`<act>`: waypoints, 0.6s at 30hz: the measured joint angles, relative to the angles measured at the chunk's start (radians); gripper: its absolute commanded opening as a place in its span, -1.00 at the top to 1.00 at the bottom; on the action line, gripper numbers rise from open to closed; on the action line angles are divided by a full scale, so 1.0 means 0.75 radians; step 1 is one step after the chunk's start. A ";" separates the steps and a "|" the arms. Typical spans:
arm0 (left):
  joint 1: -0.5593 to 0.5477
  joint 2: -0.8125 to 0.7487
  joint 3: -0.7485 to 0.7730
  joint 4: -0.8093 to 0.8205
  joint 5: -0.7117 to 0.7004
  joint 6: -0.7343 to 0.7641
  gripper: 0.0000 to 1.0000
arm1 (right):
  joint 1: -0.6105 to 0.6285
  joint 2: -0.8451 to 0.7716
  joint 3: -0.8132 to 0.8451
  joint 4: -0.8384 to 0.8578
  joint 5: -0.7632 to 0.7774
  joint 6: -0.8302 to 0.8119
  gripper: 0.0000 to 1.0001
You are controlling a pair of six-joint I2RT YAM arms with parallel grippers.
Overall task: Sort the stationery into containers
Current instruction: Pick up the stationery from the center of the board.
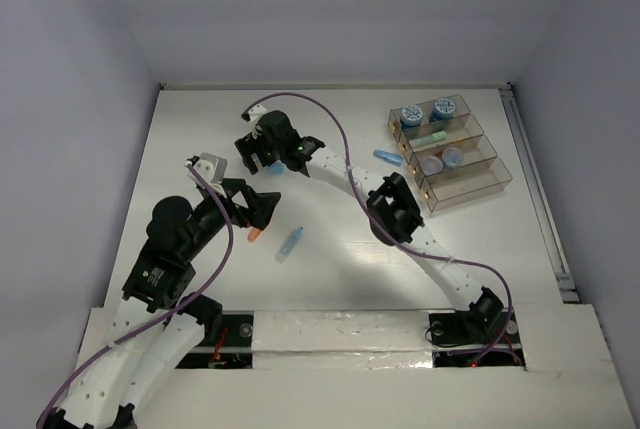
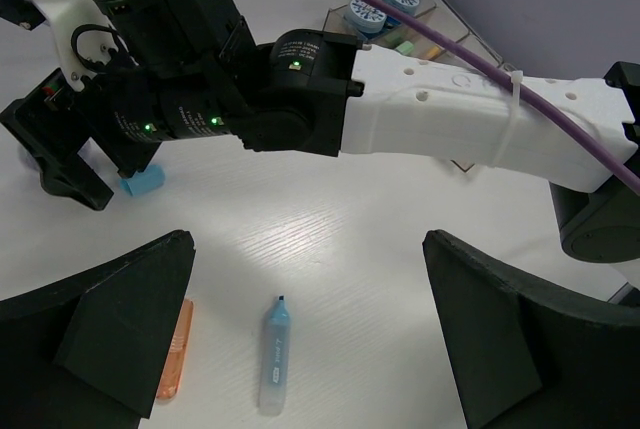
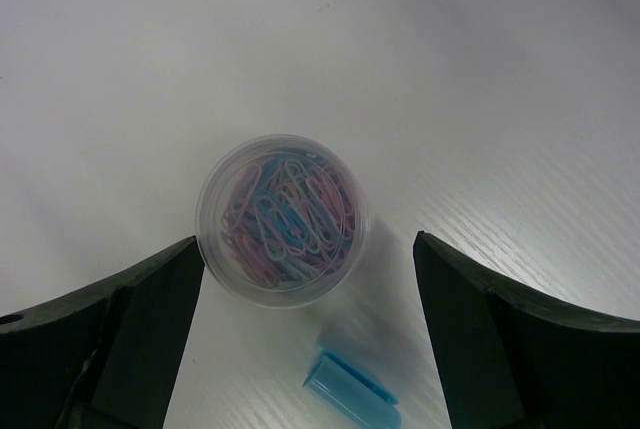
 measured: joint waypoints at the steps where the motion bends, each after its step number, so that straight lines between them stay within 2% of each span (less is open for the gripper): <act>1: 0.000 0.000 0.000 0.001 0.002 0.000 -0.98 | 0.000 0.000 0.000 0.002 0.003 0.004 -0.76; 11: 0.000 -0.009 0.000 0.001 0.006 0.000 -0.98 | 0.000 0.001 0.013 0.002 0.018 0.019 -0.59; 18: 0.000 -0.011 0.000 0.001 0.018 0.000 -0.98 | 0.001 0.001 0.012 0.027 0.026 0.031 -0.34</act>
